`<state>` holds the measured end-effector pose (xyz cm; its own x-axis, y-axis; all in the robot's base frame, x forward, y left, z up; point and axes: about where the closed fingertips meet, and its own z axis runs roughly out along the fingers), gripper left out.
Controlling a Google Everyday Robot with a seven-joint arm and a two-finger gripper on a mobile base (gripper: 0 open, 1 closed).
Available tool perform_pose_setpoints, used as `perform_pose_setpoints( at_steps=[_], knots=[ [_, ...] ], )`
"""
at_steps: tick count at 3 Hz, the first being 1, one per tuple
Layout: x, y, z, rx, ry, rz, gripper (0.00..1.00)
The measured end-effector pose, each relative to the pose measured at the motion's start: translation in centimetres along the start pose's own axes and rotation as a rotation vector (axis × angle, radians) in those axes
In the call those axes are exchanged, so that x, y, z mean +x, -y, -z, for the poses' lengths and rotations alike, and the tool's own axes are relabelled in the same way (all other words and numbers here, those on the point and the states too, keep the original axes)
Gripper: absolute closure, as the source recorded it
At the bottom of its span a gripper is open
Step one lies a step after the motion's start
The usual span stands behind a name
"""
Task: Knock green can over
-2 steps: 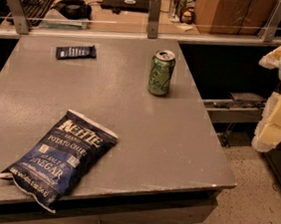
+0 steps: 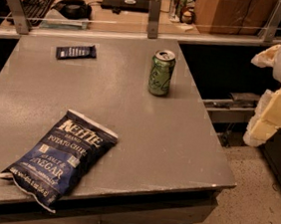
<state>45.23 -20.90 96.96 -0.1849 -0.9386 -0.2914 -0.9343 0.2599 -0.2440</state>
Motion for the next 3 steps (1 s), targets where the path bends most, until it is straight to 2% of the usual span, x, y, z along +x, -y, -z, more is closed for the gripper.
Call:
perform_pose_setpoints(
  at_steps=[1, 2, 3],
  knots=[
    [-2.7, 2.3, -4.2, -0.029, 0.147, 0.013, 0.0],
    [-7.1, 5.2, -10.2, -0.058, 0.356, 0.005, 0.0],
    [-10.0, 6.9, -13.4, -0.053, 0.481, -0.003, 0.0]
  ],
)
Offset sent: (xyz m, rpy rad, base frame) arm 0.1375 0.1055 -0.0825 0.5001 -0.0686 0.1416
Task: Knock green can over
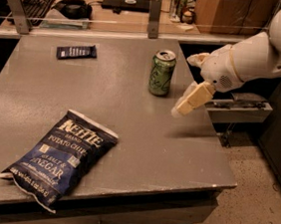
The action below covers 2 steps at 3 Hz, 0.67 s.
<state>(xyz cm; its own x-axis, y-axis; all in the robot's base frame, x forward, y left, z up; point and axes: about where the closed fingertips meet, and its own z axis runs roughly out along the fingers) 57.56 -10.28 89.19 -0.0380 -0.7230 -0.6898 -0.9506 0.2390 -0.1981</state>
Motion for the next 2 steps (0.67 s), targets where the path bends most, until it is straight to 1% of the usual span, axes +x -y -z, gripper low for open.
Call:
perform_pose_setpoints(
  at_steps=[1, 2],
  knots=[
    [-2.1, 0.2, -2.6, -0.007, 0.1, -0.024, 0.0],
    [-6.2, -1.5, -4.5, -0.044, 0.196, -0.046, 0.0]
  ],
)
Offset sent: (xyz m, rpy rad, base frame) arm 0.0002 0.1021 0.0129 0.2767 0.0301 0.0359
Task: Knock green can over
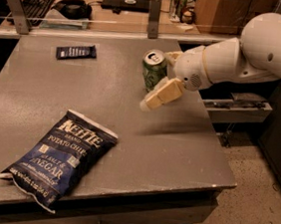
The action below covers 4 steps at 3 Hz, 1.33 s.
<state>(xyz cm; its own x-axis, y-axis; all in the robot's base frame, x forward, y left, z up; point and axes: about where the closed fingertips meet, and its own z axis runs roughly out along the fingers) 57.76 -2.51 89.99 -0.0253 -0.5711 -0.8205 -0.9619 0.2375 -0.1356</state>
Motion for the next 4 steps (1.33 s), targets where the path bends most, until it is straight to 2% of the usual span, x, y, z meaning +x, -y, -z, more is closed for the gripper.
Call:
perform_pose_setpoints(
  at_steps=[1, 2, 3, 4],
  knots=[
    [-4.7, -2.3, -1.2, -0.036, 0.066, 0.03, 0.0],
    [-5.9, -3.0, -2.3, -0.047, 0.075, 0.026, 0.0],
    [-5.4, -2.7, -1.8, -0.041, 0.069, 0.024, 0.0],
    [-2.1, -0.9, 1.5, -0.005, 0.039, 0.017, 0.0]
  ],
)
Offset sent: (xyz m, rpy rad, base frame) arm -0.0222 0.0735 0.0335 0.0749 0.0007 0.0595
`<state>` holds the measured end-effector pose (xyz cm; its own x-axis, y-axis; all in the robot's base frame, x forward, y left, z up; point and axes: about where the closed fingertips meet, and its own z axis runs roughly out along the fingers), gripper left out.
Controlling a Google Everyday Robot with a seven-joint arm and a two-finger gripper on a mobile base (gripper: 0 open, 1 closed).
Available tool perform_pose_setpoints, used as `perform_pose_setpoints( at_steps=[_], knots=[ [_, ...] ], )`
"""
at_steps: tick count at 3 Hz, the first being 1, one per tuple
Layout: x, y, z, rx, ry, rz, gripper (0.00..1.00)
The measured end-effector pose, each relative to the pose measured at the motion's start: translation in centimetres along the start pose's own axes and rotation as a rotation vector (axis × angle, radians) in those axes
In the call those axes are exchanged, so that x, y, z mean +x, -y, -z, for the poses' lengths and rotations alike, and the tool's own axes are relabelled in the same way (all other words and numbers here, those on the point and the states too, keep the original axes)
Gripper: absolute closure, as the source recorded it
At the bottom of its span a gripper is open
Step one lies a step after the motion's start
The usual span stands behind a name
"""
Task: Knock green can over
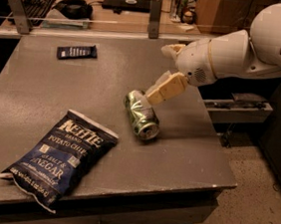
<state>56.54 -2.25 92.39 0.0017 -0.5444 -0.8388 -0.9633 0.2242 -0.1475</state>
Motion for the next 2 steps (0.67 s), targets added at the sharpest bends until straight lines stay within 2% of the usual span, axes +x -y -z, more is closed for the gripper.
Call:
perform_pose_setpoints(
  at_steps=[1, 2],
  knots=[
    [3.3, 1.7, 4.8, 0.043, -0.028, 0.0, 0.0],
    [6.6, 4.0, 11.3, 0.074, -0.051, 0.018, 0.0]
  ],
)
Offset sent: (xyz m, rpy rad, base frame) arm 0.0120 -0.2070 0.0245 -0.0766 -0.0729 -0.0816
